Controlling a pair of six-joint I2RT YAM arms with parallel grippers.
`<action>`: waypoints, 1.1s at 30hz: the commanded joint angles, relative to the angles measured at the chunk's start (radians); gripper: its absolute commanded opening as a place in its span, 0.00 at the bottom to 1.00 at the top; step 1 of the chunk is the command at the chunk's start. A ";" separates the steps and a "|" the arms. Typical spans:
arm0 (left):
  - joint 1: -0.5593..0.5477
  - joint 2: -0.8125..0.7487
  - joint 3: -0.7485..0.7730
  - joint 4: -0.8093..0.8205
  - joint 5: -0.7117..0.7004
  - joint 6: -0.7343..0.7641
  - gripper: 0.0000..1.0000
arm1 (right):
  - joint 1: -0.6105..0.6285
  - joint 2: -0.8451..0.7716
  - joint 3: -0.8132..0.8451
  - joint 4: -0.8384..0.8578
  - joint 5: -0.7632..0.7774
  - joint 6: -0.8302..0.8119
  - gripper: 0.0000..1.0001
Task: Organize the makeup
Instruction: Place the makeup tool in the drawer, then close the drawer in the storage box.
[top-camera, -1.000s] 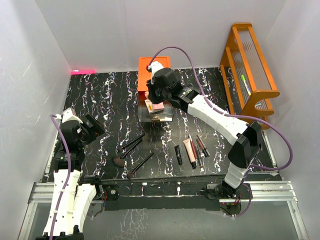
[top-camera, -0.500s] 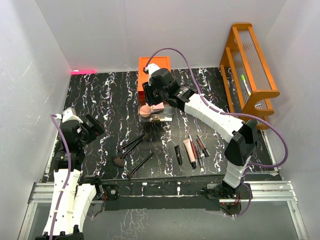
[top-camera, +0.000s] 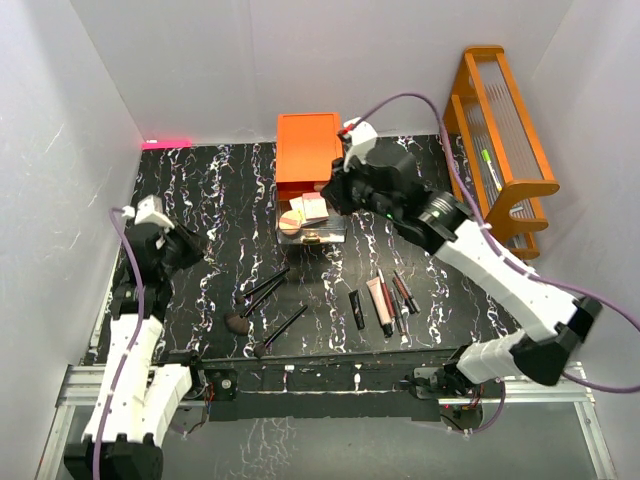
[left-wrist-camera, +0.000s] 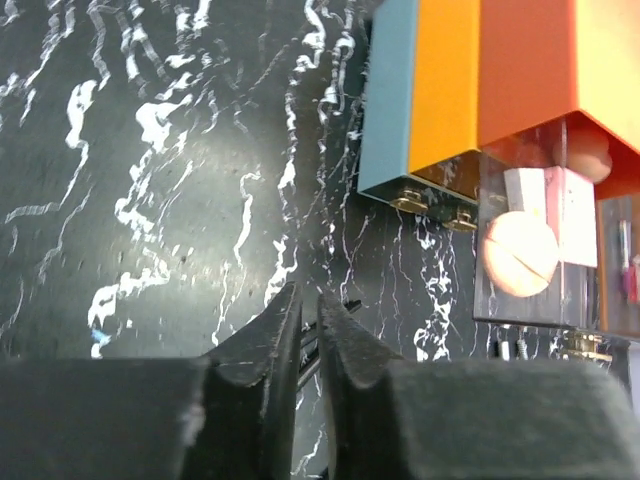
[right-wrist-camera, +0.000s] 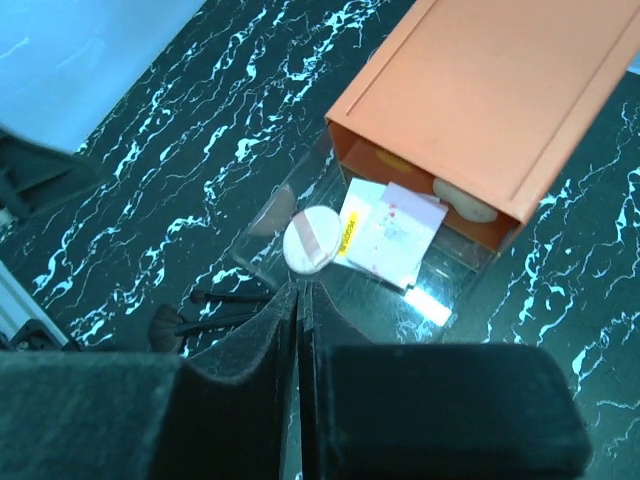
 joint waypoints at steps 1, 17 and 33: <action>-0.003 0.194 0.159 0.200 0.179 -0.003 0.04 | -0.001 -0.136 -0.104 0.045 -0.017 0.024 0.08; -0.045 0.987 0.866 0.426 0.623 -0.172 0.00 | 0.001 -0.327 -0.363 -0.083 -0.149 0.093 0.08; -0.211 1.258 1.190 0.154 0.513 -0.023 0.00 | 0.005 -0.276 -0.403 -0.110 -0.151 0.105 0.08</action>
